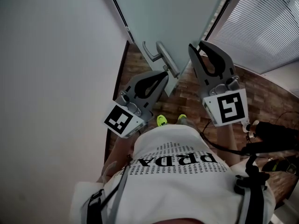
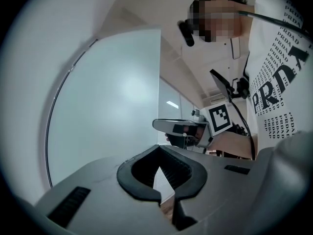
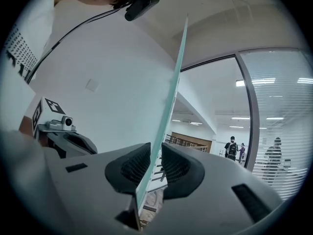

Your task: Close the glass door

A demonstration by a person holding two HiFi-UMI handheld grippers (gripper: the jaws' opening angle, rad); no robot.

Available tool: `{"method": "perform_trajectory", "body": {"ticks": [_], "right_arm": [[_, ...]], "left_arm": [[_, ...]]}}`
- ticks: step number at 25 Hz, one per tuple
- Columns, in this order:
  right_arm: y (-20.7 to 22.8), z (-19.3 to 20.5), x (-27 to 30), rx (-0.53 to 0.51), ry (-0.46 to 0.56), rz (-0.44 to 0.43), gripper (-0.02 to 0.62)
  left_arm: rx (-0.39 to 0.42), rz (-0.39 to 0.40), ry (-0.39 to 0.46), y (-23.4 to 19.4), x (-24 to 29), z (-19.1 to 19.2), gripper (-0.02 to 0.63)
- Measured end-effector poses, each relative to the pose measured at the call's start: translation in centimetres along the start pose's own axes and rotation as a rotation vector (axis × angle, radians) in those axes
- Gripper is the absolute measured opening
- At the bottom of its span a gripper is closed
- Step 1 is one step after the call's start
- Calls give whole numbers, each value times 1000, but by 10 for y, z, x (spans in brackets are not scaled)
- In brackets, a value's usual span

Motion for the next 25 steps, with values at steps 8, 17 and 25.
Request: {"method": "perform_trajectory", "body": {"ticks": [8,17,25], "right_arm": [[-6,-2,-2,8,-1,-47,63],[-1,-5,2,-4,8,-103,63],[-2,0,-2,-34,9,3,63]], "left_arm": [[12,6,4,8,3,0,-5],[27,-9,-3,8,14,1,-5],[66,117,30,-5,28,17,-5]]}}
Point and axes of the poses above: the fingertips, and each gripper's own axes: x forward along the fingers, y to its right, z out of its underside, the point moved 7 cm from there along -x, backward along the fingers
